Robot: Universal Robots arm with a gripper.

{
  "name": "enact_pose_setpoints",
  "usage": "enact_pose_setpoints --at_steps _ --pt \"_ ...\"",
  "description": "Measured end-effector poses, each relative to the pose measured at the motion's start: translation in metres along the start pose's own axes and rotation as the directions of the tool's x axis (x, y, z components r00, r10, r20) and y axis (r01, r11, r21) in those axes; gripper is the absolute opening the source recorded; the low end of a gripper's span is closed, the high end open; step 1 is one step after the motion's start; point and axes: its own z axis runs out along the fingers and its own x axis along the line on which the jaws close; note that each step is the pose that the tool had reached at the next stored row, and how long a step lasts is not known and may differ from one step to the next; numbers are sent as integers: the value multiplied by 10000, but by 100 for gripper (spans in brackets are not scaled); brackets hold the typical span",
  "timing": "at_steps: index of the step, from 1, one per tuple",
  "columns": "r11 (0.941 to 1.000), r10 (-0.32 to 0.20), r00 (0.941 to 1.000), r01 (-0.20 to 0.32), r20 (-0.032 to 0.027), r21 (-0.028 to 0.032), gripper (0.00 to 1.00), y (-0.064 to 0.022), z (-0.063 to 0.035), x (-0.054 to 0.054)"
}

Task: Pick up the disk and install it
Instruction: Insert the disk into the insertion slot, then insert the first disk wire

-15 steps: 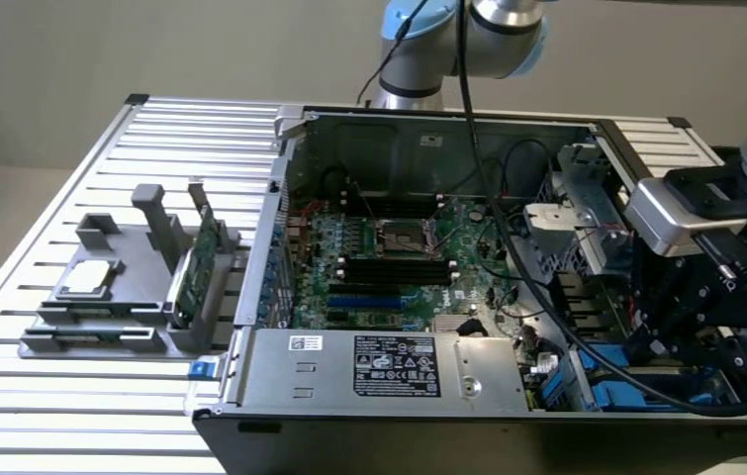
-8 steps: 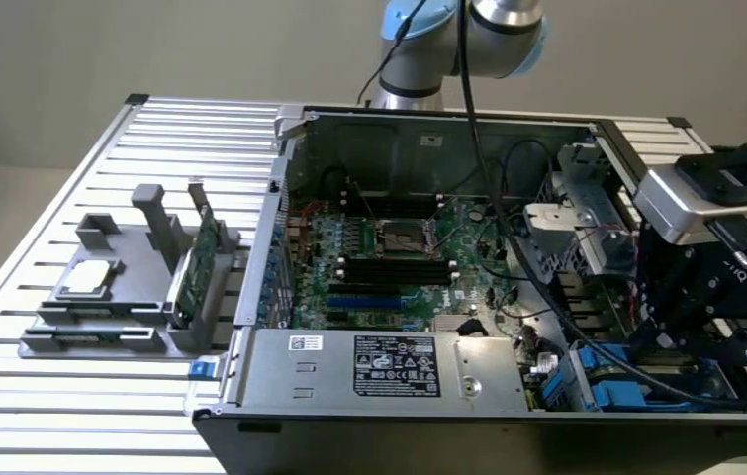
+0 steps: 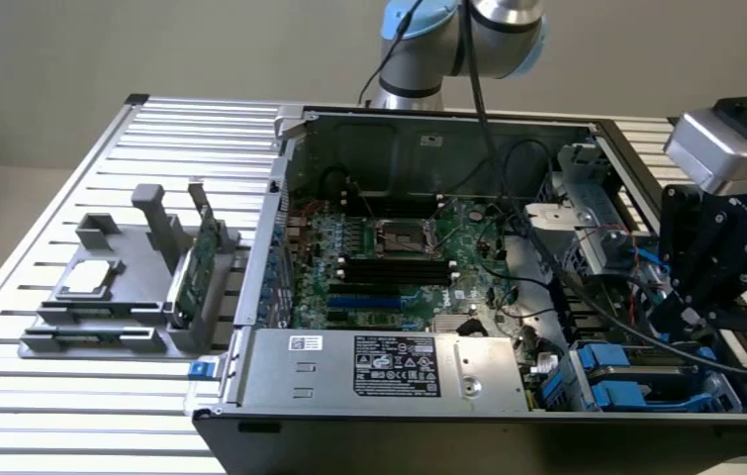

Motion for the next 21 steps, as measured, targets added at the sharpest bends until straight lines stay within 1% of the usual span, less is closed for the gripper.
enact_pose_setpoints --at_steps 2,11,12,13,14,16,17,18,21 --pt "10000 2 10000 -2 0 0 11 3 -34 1" --pt "10000 2 10000 -2 3 0 11 5 -78 2" --pt "10000 1 10000 -1 3 0 12 5 -79 2" --pt "10000 2 10000 -2 3 0 18 5 -79 2" --pt "10000 2 10000 -2 4 1 18 5 -80 2" --pt "10000 1 10000 -1 5 0 30 5 -81 3" --pt "10000 1 10000 -1 6 1 30 5 -80 3" --pt "10000 2 10000 -2 6 1 36 5 -80 3" --pt "10000 1 10000 -1 5 1 36 5 -81 3"
